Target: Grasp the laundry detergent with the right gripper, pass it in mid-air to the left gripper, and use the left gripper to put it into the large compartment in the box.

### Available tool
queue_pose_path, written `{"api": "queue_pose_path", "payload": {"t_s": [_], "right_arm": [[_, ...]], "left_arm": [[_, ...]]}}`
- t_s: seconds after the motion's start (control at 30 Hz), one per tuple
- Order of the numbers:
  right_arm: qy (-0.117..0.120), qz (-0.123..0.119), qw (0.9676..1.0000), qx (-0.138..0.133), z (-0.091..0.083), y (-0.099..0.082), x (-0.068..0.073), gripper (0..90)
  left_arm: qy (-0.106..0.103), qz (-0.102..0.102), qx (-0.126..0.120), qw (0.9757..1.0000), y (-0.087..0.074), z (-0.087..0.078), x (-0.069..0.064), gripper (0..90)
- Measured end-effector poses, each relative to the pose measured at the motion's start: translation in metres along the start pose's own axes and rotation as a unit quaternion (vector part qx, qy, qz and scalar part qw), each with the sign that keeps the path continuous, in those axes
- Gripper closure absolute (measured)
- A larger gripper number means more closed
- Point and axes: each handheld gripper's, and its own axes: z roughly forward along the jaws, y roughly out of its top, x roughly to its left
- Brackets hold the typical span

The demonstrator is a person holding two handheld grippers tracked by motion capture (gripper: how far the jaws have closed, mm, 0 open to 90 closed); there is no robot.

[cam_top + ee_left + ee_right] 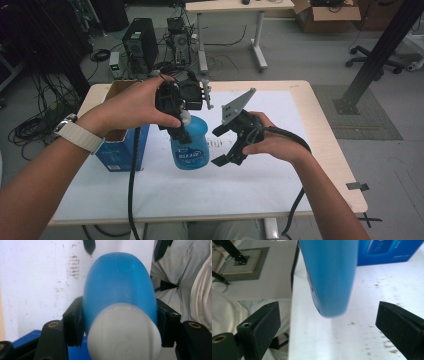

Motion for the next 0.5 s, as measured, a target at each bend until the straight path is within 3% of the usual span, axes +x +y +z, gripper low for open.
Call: {"api": "queue_pose_path", "payload": {"t_s": [0.1,0.17,0.27,0.33,0.47,0.5], "right_arm": [[-0.023,0.005,0.9997,0.007,-0.008,-0.009,0.0,3.2],[-0.036,0.01,0.9989,0.028,-0.015,-0.015,0.001,3.2],[-0.05,0.027,0.9974,0.043,-0.025,-0.024,0.002,2.8],[-0.066,0.018,0.996,0.058,-0.031,-0.029,0.003,2.8],[-0.073,0.029,0.9938,0.079,-0.046,-0.038,0.005,3.1],[-0.075,0.032,0.9932,0.083,-0.049,-0.04,0.006,3.0]], "left_arm": [[0.008,-0.024,0.007,0.9997,-0.003,-0.007,0.004,37.5],[0.01,-0.038,0.012,0.9992,-0.004,-0.011,0.007,37.5],[0.015,-0.069,0.025,0.9972,-0.007,-0.017,0.012,37.5],[0.022,-0.085,0.031,0.9956,-0.008,-0.022,0.015,37.5],[0.032,-0.134,0.032,0.9899,-0.013,-0.035,0.022,37.5],[0.034,-0.155,0.03,0.9869,-0.015,-0.04,0.025,37.5]]}}
